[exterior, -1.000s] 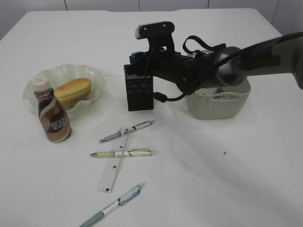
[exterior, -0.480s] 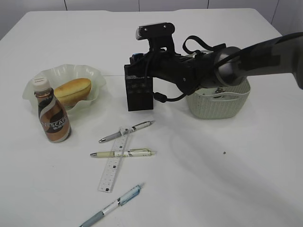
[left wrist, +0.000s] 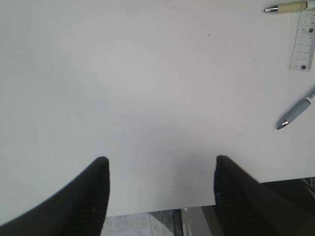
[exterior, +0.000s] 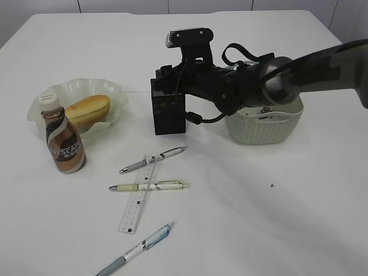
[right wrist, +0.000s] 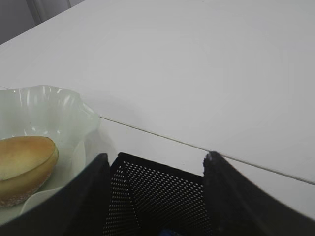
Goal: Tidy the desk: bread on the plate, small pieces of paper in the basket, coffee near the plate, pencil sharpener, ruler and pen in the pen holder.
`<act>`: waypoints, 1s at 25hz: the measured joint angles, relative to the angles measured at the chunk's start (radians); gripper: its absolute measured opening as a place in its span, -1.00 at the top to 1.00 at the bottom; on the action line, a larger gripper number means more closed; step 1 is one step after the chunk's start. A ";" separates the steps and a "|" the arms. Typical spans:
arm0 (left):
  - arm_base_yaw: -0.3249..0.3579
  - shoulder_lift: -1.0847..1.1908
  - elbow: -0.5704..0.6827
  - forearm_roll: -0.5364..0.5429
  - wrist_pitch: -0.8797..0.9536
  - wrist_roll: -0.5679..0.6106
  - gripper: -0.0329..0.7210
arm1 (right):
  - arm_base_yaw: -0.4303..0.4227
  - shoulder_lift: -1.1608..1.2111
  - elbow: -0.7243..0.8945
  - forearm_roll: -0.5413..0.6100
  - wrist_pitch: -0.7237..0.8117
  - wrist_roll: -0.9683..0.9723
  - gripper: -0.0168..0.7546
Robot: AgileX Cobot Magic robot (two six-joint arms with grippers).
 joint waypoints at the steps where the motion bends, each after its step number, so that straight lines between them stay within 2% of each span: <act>1: 0.000 0.000 0.000 0.000 0.000 0.000 -0.38 | 0.000 0.000 0.000 0.000 0.000 0.000 -0.18; 5: 0.000 0.000 0.000 0.000 0.000 0.000 -0.38 | 0.000 -0.019 0.000 0.000 0.041 0.054 -0.18; 10: 0.000 0.000 0.000 0.004 0.000 0.000 -0.38 | 0.004 -0.145 0.000 0.000 0.229 0.097 -0.19; 13: 0.000 0.000 0.000 0.006 0.000 0.000 -0.38 | 0.013 -0.236 0.000 0.000 0.409 0.101 -0.19; 19: 0.000 0.000 0.000 -0.006 0.000 0.000 -0.38 | 0.031 -0.390 0.000 0.044 0.886 0.102 -0.19; 25: 0.000 0.000 0.000 -0.051 0.000 0.000 -0.38 | 0.031 -0.505 0.000 0.150 1.228 0.101 -0.19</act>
